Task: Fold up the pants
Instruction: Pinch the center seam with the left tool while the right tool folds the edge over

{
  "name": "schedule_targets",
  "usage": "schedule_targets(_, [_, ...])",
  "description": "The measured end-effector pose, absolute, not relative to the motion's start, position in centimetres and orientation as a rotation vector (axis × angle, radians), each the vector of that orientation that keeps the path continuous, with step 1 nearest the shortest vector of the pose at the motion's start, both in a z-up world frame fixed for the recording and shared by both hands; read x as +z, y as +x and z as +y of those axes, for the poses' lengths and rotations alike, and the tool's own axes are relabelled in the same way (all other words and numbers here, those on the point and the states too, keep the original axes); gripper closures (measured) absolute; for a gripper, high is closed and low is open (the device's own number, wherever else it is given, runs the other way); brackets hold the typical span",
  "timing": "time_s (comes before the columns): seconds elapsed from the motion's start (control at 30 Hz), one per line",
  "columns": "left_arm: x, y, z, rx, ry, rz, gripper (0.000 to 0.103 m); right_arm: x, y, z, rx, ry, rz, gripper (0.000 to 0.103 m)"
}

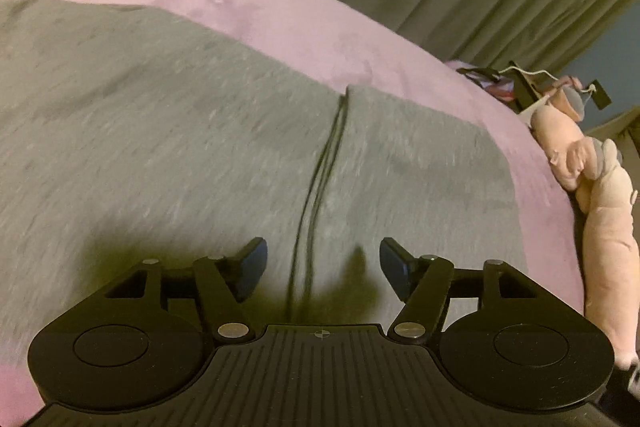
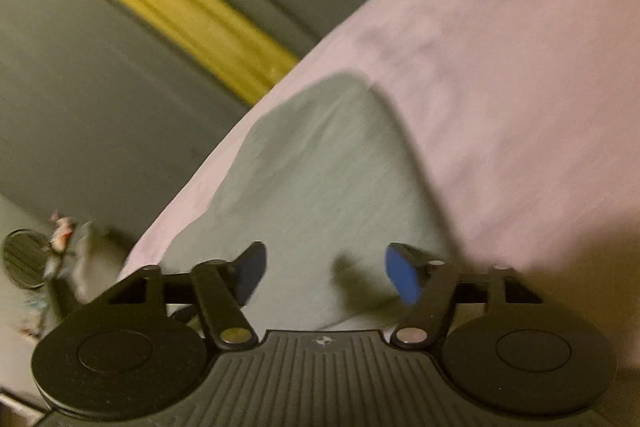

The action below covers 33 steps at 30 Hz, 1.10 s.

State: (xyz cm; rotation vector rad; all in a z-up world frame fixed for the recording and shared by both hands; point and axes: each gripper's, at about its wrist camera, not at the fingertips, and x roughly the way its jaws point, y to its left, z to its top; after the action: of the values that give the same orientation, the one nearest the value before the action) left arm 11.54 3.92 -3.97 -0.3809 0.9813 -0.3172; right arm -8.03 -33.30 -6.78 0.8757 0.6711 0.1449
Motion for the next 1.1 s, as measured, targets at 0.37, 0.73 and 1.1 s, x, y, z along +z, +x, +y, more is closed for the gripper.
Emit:
schedule_targets(0.37, [-5.4,12.1,2.4,-0.361,-0.357,1.02,0.079,-8.2,-8.1,-34.6,0.074,1.051,0.748,0.034])
schedule_targets(0.73, [-1.1,8.2,4.1,-0.35,-0.293,0.808,0.091,-8.6,-7.9,-33.9,-0.031,0.92,0.794,0.077])
schedule_targets(1.1, [-2.7,10.7,4.4,-0.296,-0.219,0.865,0.047,-2.7,-7.6,-30.8,-0.169,0.322,0.677,0.061])
